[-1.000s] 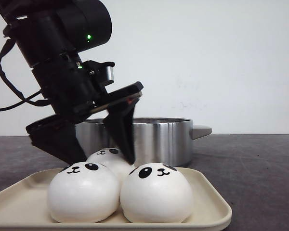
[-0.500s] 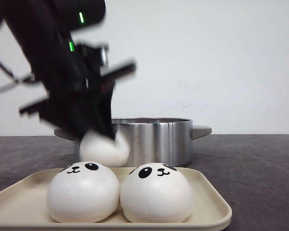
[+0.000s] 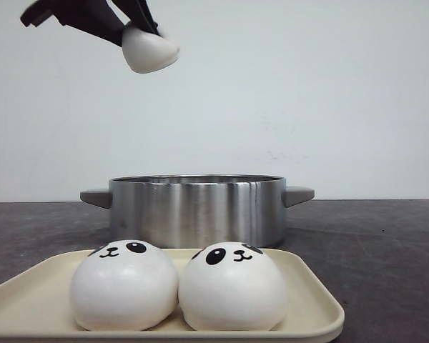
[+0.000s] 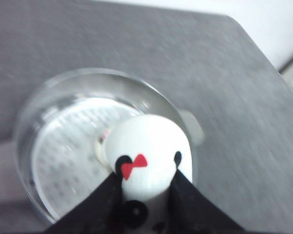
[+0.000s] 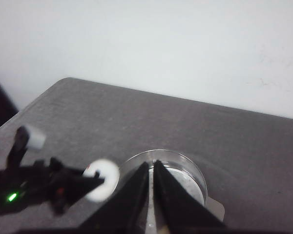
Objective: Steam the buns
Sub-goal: 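Move the held bun over the pot and release it with the left gripper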
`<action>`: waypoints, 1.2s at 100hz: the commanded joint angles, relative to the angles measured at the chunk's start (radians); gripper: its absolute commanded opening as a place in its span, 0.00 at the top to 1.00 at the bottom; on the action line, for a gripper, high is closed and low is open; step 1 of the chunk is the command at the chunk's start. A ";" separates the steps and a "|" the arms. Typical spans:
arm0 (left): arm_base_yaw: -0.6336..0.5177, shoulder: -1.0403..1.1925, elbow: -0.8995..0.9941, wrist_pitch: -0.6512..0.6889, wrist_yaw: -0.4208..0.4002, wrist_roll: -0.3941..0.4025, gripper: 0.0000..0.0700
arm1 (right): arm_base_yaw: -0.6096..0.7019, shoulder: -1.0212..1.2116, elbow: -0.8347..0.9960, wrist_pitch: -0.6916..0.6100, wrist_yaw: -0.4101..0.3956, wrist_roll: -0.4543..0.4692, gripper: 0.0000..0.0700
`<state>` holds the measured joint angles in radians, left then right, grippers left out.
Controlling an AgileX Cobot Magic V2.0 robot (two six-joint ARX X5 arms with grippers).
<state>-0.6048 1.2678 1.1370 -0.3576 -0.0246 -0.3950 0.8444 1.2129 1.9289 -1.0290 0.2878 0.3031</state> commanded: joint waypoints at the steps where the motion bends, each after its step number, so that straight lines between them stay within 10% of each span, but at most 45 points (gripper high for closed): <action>1: 0.011 0.071 0.049 0.008 -0.002 0.031 0.99 | 0.011 0.009 0.019 0.011 0.001 -0.006 0.99; 58: 0.096 0.561 0.248 0.005 -0.001 0.050 0.94 | 0.011 0.009 0.019 -0.008 0.002 -0.030 0.99; 82: 0.096 0.614 0.248 0.000 -0.002 0.039 0.15 | 0.011 0.009 0.019 -0.043 0.009 -0.030 0.99; 120: 0.095 0.507 0.352 -0.060 -0.002 0.039 0.15 | -0.005 0.061 -0.034 -0.119 0.006 -0.050 0.99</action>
<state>-0.5022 1.8317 1.4391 -0.4324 -0.0235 -0.3550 0.8391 1.2400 1.9080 -1.1366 0.2920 0.2657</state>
